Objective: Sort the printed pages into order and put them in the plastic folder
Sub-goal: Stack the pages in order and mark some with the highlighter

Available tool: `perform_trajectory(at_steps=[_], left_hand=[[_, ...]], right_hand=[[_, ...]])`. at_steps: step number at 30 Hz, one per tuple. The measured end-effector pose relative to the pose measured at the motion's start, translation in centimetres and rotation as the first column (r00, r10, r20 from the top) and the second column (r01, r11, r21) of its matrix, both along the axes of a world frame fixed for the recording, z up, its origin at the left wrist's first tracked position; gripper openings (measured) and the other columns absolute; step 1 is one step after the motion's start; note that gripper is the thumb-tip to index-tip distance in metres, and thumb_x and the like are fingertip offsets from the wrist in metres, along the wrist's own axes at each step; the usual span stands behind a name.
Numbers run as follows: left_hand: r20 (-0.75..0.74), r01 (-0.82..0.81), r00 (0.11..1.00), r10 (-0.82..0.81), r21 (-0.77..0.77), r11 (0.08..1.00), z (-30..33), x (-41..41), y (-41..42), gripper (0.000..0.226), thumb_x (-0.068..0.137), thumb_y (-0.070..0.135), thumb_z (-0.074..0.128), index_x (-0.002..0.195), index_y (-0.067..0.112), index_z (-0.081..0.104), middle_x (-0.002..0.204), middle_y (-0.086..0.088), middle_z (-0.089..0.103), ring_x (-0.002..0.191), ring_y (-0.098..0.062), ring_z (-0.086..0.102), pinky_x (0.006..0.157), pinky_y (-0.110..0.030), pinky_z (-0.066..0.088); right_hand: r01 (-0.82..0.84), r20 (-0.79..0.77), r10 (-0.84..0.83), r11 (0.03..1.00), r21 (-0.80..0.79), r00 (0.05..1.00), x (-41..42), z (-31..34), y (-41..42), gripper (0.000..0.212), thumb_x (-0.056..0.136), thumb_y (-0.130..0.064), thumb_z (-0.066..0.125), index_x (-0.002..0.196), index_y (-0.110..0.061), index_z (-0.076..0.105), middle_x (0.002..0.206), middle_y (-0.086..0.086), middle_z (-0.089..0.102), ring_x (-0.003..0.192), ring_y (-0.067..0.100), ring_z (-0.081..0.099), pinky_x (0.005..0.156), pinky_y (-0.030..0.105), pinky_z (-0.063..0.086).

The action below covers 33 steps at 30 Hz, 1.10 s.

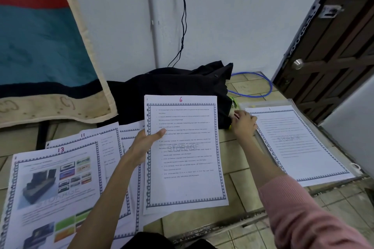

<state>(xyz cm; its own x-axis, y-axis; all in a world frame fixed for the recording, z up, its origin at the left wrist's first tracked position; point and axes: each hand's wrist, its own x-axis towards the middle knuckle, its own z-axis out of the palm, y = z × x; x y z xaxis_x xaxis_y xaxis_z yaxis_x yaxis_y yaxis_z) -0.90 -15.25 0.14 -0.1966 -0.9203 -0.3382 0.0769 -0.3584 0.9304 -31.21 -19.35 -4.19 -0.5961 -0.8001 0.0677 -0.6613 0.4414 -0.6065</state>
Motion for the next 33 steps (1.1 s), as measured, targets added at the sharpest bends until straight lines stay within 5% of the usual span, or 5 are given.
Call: perform_trajectory(at_steps=[4, 10, 17, 24, 33], left_hand=[[0.006, -0.016, 1.0, 0.016, 0.035, 0.999, -0.2, 0.1, -0.4, 0.012, 0.089, 0.019, 0.061, 0.1, 0.023, 0.061, 0.098, 0.004, 0.067, 0.093, -0.013, 0.063, 0.09, -0.041, 0.05], [-0.048, -0.126, 0.99, 0.132, 0.104, 0.987, -0.5, 0.3, -0.7, 0.042, 0.085, 0.022, 0.067, 0.124, 0.012, 0.058, 0.121, -0.008, 0.064, 0.108, -0.024, 0.062, 0.095, -0.046, 0.049], [-0.006, 0.014, 1.0, -0.014, -0.047, 0.999, 1.1, -4.7, -1.5, 0.046, 0.086, 0.004, 0.063, 0.13, 0.008, 0.051, 0.126, -0.007, 0.06, 0.11, -0.022, 0.06, 0.097, -0.041, 0.048], [0.274, 0.216, 0.949, -0.155, -0.208, 0.954, 1.6, -19.3, -0.2, 0.09, 0.087, -0.001, 0.06, 0.15, 0.023, 0.001, 0.118, 0.005, 0.058, 0.107, -0.012, 0.056, 0.094, -0.032, 0.043], [0.446, 0.396, 0.864, -0.233, -0.316, 0.862, -1.4, -31.1, 0.8, 0.073, 0.083, -0.006, 0.059, 0.143, 0.017, 0.026, 0.124, 0.002, 0.054, 0.119, -0.023, 0.054, 0.09, -0.023, 0.044]], right_hand=[[-0.046, 0.416, 0.212, 0.926, -0.375, 0.884, 4.0, 2.1, 2.4, 0.027, 0.1, -0.037, 0.039, 0.093, -0.022, 0.06, 0.084, -0.001, 0.064, 0.083, 0.019, 0.058, 0.076, 0.037, 0.045], [-0.416, 0.798, 0.288, 0.908, -0.052, 0.529, 5.3, 2.8, 5.5, 0.042, 0.089, -0.033, 0.061, 0.122, -0.009, 0.051, 0.119, 0.004, 0.063, 0.106, 0.02, 0.063, 0.094, 0.04, 0.05], [-0.372, 0.611, 0.413, 0.906, -0.201, 0.675, 0.9, 6.9, 6.7, 0.026, 0.092, -0.002, 0.052, 0.11, -0.019, 0.058, 0.106, -0.006, 0.066, 0.099, 0.014, 0.063, 0.084, 0.026, 0.051], [-0.021, 0.217, 0.08, 0.965, -0.26, 0.973, -10.7, 9.1, 9.5, 0.045, 0.086, 0.002, 0.054, 0.126, -0.017, 0.049, 0.108, 0.008, 0.061, 0.088, 0.025, 0.056, 0.07, 0.028, 0.043], [0.088, -0.139, -0.081, 0.995, 0.038, 0.987, -20.2, 5.2, 11.6, 0.049, 0.093, 0.0, 0.042, 0.134, -0.026, 0.046, 0.132, 0.013, 0.053, 0.103, 0.032, 0.059, 0.067, 0.031, 0.042]])
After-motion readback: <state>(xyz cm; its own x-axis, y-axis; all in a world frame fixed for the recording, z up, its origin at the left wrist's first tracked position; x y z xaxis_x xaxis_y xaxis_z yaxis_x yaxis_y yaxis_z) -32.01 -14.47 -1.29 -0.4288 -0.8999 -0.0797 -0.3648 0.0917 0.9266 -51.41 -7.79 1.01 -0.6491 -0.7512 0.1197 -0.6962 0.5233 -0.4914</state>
